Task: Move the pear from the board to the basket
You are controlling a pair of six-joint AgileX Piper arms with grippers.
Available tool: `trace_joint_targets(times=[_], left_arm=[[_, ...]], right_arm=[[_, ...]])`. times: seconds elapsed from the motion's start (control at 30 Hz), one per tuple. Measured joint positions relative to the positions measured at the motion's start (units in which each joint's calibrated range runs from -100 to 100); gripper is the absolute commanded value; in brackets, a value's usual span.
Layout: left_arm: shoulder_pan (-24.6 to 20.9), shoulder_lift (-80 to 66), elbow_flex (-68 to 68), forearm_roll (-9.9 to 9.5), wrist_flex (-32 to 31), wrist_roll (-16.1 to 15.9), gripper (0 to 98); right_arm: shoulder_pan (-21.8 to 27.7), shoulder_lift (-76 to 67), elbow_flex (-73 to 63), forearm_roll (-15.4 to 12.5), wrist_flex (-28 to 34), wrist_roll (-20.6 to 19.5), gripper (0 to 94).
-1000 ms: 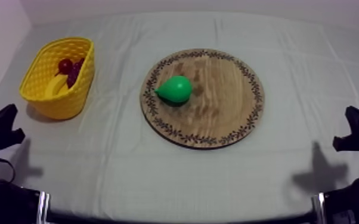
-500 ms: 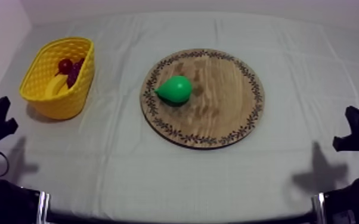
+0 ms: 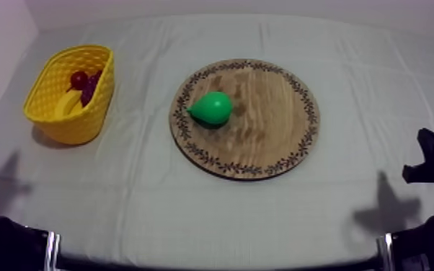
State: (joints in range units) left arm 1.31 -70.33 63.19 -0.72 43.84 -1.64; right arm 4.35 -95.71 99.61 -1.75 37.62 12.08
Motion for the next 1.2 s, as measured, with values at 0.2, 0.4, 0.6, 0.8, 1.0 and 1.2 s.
trace_joint_targets(times=[0.2,0.4,0.6,0.8,1.0,1.2], left_arm=[[1.6,12.6,-14.4,2.19,4.1,-3.0,0.1],[6.5,25.7,-30.0,-0.75,7.4,-3.0,0.1],[11.7,38.0,-42.7,-3.37,6.9,-0.8,0.1],[15.2,48.4,-54.0,-3.24,10.0,-1.8,0.1],[18.4,55.9,-62.9,-2.91,14.4,-3.1,0.1],[22.0,62.5,-66.2,-4.15,15.9,-4.5,0.1]], right_arm=[[0.0,0.0,0.0,0.0,0.1,0.0,0.3],[0.0,0.0,0.0,0.0,0.1,0.0,0.3],[0.0,0.0,0.0,0.0,0.1,0.0,0.3],[0.0,0.0,0.0,0.0,0.1,0.0,0.3],[0.0,0.0,0.0,0.0,0.1,0.0,0.3],[0.0,0.0,0.0,0.0,0.1,0.0,0.3]])
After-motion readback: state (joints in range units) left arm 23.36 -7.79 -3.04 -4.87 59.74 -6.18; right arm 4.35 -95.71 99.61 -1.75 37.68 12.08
